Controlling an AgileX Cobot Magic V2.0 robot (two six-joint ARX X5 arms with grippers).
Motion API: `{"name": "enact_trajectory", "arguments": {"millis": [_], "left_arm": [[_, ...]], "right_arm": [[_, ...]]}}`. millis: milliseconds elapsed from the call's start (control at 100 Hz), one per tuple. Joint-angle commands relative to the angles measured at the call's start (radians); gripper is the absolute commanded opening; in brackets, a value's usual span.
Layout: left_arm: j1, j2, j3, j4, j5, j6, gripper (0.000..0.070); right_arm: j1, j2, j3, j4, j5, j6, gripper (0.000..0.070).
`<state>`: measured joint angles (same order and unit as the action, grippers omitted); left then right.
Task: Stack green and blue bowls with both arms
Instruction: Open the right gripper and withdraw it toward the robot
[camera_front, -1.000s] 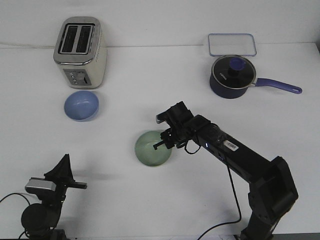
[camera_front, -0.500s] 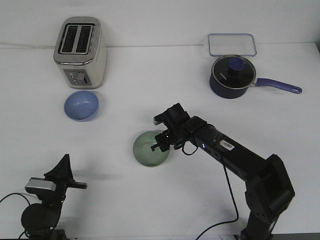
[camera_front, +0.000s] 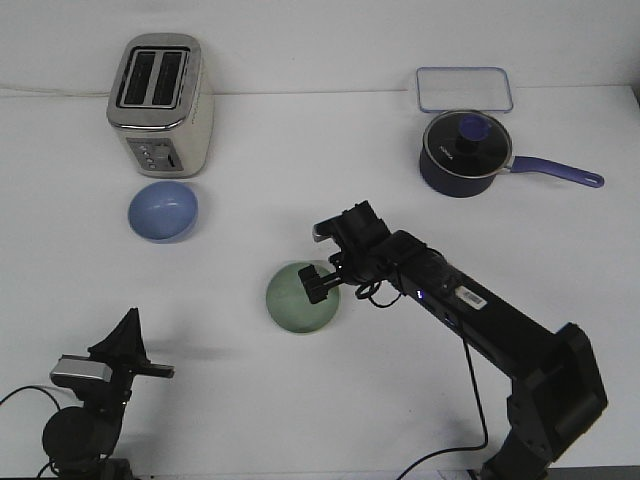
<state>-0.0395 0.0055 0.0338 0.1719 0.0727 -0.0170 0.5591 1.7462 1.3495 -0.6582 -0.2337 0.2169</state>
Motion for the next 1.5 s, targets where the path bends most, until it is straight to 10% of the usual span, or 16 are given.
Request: {"name": "enact_trajectory", "arguments": {"millis": [0, 710, 1490], "left_arm": [[0.001, -0.002, -0.020, 0.012, -0.005, -0.002, 0.0012], [0.001, -0.002, -0.020, 0.012, -0.005, -0.002, 0.0012], [0.001, -0.002, -0.020, 0.012, -0.005, -0.002, 0.0012]], "right_arm": [[-0.017, -0.029, 0.018, -0.002, 0.006, -0.006, 0.0659], [-0.454, -0.472, -0.021, -0.171, 0.164, -0.192, 0.0659], [-0.531, -1.260, -0.838, 0.442, 0.182, -0.186, 0.0658]]}}
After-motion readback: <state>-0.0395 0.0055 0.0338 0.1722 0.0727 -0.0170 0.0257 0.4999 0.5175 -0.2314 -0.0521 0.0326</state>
